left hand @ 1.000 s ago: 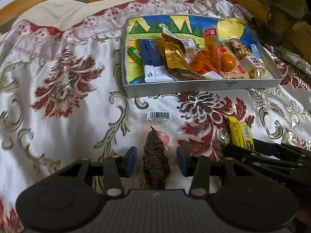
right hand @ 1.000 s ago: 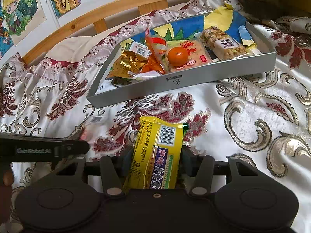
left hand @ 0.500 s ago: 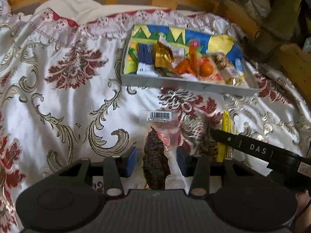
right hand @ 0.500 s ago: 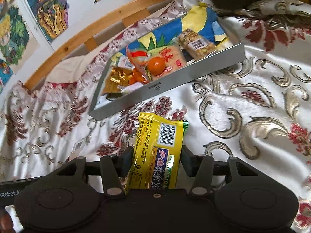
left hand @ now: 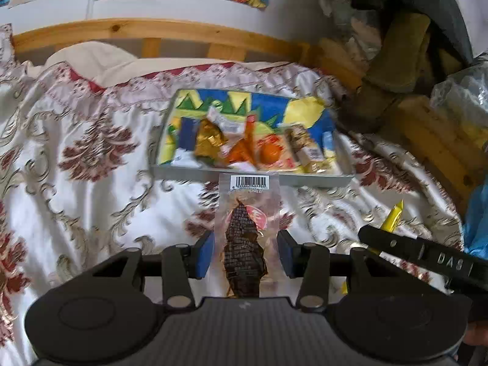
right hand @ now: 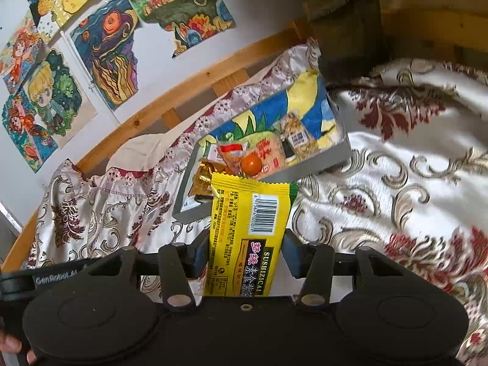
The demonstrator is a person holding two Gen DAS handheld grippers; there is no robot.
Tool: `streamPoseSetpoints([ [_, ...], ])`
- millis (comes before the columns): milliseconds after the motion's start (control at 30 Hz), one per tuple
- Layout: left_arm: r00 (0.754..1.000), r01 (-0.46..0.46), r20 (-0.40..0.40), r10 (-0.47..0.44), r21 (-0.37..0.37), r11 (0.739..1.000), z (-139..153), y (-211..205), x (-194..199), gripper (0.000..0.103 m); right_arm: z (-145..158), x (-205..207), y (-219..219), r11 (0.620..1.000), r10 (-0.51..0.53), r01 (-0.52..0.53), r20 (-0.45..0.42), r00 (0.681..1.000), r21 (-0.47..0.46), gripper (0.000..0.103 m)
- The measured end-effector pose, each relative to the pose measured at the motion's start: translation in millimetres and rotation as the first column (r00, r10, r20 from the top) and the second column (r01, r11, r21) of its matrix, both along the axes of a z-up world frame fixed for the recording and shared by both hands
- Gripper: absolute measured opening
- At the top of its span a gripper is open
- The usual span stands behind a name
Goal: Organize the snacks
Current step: 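Carry the brown pack with left tool while right tool carries the yellow bar to the tray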
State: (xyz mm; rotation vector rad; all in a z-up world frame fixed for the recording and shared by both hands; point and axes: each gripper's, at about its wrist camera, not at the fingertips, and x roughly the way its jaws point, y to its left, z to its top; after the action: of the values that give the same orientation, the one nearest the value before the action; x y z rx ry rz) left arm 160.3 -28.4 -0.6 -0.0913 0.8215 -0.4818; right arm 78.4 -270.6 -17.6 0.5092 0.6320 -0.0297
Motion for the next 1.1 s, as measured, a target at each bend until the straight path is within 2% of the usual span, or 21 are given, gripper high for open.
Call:
streamPoseSetpoints([
  [133, 1.000, 0.012, -0.013, -0.013, -0.068, 0.998, 0.4, -15.1, 9.0, 0.049, 4.3, 2.1, -14.6, 1.000, -0.011, 0.012, 0.030, 0.999, -0.014, 0.052],
  [300, 1.000, -0.012, -0.015, 0.010, -0.099, 0.995, -6.3, -36.7, 32.7, 0.049, -0.4, 23.6, -33.5, 0.997, -0.054, 0.057, 0.058, 0.997, -0.059, 0.052],
  [600, 0.999, -0.048, 0.004, 0.050, -0.159, 0.986, -5.1, -82.8, 119.9, 0.049, -16.3, 105.9, -59.9, 0.982, -0.089, 0.113, 0.157, 0.984, -0.152, 0.052],
  [733, 0.998, -0.053, 0.017, 0.056, -0.158, 0.986, -7.1, -103.6, 161.4, 0.049, -16.0, 138.7, -71.4, 0.984, -0.086, 0.112, 0.180, 0.980, -0.141, 0.052],
  [833, 0.997, -0.069, 0.021, 0.072, -0.114, 0.991, -13.7, -122.7, 192.8, 0.049, -17.4, 160.7, -75.3, 0.982, -0.051, 0.083, 0.184, 0.982, -0.172, 0.052],
  [933, 0.996, -0.092, -0.021, 0.090, -0.116, 0.989, -26.4, -133.3, 218.3, 0.049, -22.5, 180.8, -78.1, 0.972, -0.024, 0.060, 0.161, 0.987, -0.226, 0.052],
  [1000, 0.993, -0.116, -0.045, 0.111, -0.130, 0.985, -34.7, -137.0, 231.4, 0.049, -26.9, 190.4, -83.0, 0.977, -0.019, 0.050, 0.147, 0.989, -0.207, 0.052],
  [1100, 0.988, -0.146, -0.054, 0.141, -0.109, 0.983, -44.9, -144.3, 244.3, 0.049, -33.6, 203.8, -87.8, 0.975, -0.010, 0.037, 0.123, 0.992, -0.220, 0.052],
])
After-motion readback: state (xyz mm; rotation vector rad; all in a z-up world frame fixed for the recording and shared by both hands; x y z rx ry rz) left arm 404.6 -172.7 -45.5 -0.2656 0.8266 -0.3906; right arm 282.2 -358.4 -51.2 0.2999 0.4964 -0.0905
